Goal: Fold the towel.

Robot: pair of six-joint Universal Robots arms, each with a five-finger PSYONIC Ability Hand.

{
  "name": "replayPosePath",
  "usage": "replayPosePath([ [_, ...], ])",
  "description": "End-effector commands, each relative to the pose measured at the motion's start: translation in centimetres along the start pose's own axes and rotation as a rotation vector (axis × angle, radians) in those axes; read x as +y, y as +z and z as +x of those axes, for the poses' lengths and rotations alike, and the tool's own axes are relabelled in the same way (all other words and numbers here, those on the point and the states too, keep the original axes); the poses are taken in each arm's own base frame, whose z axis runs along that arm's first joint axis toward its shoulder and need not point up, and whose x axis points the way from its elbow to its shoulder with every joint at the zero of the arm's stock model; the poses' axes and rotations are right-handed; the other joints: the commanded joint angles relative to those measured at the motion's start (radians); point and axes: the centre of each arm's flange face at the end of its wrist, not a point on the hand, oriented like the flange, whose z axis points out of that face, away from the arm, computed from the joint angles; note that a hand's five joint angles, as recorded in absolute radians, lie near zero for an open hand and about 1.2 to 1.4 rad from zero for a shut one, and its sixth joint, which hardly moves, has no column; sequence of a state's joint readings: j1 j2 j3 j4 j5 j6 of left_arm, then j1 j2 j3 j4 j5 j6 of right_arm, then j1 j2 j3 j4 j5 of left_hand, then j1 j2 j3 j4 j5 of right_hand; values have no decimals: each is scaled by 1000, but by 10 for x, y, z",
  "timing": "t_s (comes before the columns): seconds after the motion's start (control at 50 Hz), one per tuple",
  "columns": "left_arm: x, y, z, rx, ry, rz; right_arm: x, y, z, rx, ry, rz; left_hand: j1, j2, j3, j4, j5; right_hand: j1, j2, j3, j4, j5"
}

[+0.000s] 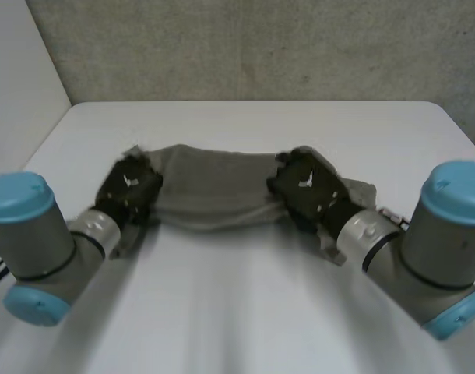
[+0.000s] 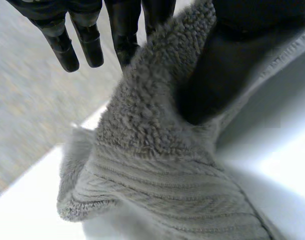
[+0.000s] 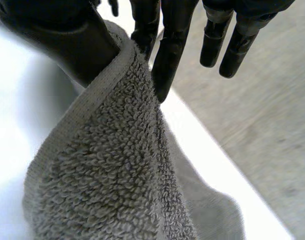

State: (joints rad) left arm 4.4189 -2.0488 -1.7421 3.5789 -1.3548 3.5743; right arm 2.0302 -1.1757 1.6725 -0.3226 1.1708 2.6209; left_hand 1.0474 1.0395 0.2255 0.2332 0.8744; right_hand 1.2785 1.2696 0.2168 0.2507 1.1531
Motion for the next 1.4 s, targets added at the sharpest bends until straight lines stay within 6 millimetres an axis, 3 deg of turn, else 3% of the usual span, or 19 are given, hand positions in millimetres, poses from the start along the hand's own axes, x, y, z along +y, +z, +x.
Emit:
replayPosePath([
  [0.02, 18, -4, 7, 22, 51, -69, 11, -1, -13, -26, 4, -40, -270, -262, -51, -59, -272, 118, 127, -42, -76, 69],
  [0.04, 16, -5, 5, 17, 50, -71, 12, -1, -12, -19, 16, -44, -331, -323, -51, -59, -333, 69, 78, -42, -76, 20],
  [0.06, 15, -5, 3, 13, 49, -73, 12, -1, -12, -9, 31, -49, -396, -388, -51, -59, -397, -190, -181, -42, -76, -239],
  [0.08, 15, -5, 3, 13, 49, -73, 12, -1, -12, -9, 31, -49, -396, -389, -51, -59, -398, -192, -183, -42, -76, -241],
  [0.12, 7, -7, -3, -3, 52, -61, 14, -1, -8, 32, 69, -73, -522, -514, -51, -59, -524, -435, -426, -42, -76, -484],
  [0.28, -12, -16, -13, -28, 46, -32, 28, 1, -2, 123, 117, -142, -766, -758, -51, -59, -767, -844, -835, -42, -76, -893],
  [0.46, -15, -25, -6, -4, 32, -44, 33, 0, 11, 219, 138, -181, -846, -838, -51, -59, -847, -835, -826, -42, -76, -884],
  [0.56, -14, -34, 0, 15, 14, -59, 35, 1, 18, 243, 192, -171, -834, -826, -51, -59, -835, -706, -697, -42, -76, -755],
  [0.6, -12, -41, 2, 15, -3, -72, 37, 3, 24, 256, 218, -164, -828, -820, -51, -59, -830, -444, -435, -42, -76, -493],
  [0.62, -12, -41, 2, 15, -4, -72, 37, 3, 24, 256, 218, -164, -828, -820, -51, -59, -830, -442, -433, -42, -76, -491],
  [0.66, -14, -49, 3, 10, -26, -71, 43, 7, 31, 275, 230, -167, -828, -820, -51, -59, -830, -100, -91, -42, -76, -149],
  [0.68, -14, -49, 3, 10, -26, -71, 43, 7, 31, 275, 230, -167, -828, -820, -51, -59, -830, -98, -90, -42, -76, -148],
  [0.7, -14, -54, 3, 10, -40, -71, 47, 9, 36, 287, 232, -170, -825, -817, -51, -59, -827, 108, 117, -42, -76, 59],
  [0.72, -14, -54, 3, 10, -40, -71, 49, 11, 39, 295, 231, -168, -825, -817, -51, -59, -827, 118, 127, -42, -76, 69],
  [0.9, -20, -78, 8, 3, -133, -58, 53, 12, 43, 305, 234, -173, -787, -779, -51, -59, -788, 118, 127, -42, -76, 69],
  [0.98, -13, -83, 13, 15, -174, -87, 51, 11, 44, 314, 230, -176, -693, -685, -51, -59, -695, -428, -419, -42, -76, -477],
  [1.06, -9, -83, 16, 24, -181, -103, 50, 10, 45, 314, 232, -176, -684, -676, -51, -59, -686, -606, -597, -42, -76, -655],
  [1.1, -5, -80, 19, 38, -183, -118, 49, 9, 45, 317, 232, -177, -681, -673, -51, -59, -683, -727, -718, -42, -76, -776],
  [1.4, 22, -32, 17, 32, -176, -190, 48, 5, 42, 307, 234, -184, -681, -673, -51, -59, -683, -771, -762, -42, -76, -820],
])
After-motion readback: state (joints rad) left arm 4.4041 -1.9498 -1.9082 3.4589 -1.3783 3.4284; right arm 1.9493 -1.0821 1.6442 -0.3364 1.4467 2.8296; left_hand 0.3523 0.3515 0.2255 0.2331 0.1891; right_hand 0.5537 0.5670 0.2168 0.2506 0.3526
